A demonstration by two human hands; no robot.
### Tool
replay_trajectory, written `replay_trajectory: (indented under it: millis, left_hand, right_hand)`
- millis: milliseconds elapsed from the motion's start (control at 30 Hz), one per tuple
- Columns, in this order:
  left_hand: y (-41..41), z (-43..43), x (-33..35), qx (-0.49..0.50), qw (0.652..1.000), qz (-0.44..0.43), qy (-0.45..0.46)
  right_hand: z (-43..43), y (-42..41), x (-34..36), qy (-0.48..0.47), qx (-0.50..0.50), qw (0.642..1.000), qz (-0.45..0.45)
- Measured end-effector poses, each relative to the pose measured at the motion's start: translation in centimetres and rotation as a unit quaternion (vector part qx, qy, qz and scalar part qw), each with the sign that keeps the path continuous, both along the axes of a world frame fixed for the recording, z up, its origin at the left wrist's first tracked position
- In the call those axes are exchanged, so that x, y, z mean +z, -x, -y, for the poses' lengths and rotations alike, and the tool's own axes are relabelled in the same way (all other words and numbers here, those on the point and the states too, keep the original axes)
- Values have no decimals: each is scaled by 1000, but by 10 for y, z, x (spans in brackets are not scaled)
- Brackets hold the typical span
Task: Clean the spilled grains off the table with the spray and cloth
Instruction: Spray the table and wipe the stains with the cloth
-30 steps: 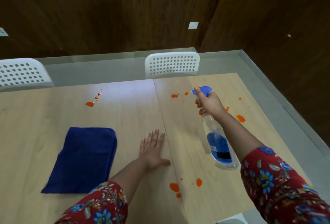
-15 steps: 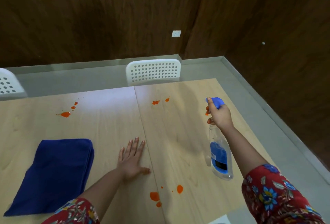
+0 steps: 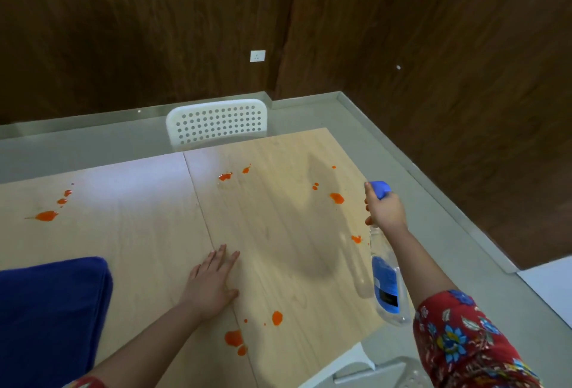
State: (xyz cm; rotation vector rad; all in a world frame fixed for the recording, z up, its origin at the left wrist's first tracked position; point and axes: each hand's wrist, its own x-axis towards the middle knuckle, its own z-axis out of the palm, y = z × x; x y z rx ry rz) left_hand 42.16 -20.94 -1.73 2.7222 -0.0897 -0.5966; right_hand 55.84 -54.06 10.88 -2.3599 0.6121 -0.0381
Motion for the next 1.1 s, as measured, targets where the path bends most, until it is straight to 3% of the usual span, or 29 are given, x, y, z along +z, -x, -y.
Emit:
replay_trajectory:
  millis: [167,333,733,933,1100]
  left_hand:
    - [3,-3,-6,-29,999,-10,-25]
    - [4,-4,-4,-33,999,-10,-16]
    - [4,-6,-4,-32,999,-8,-8]
    - [3,-5,-5,-25,1000,-8,-4]
    - [4,-6,-7,-28,1000,-10,-5]
  right_hand:
    - [1,33,-6,-51,5,998,-37]
    - [-29,70,-2,-109,97,989,19]
    - [-53,134,-4,-196,177,964,-41]
    - [-51,168,-12,-176,230,949,-125]
    - [-43,185,-25,-149,219,949,-172]
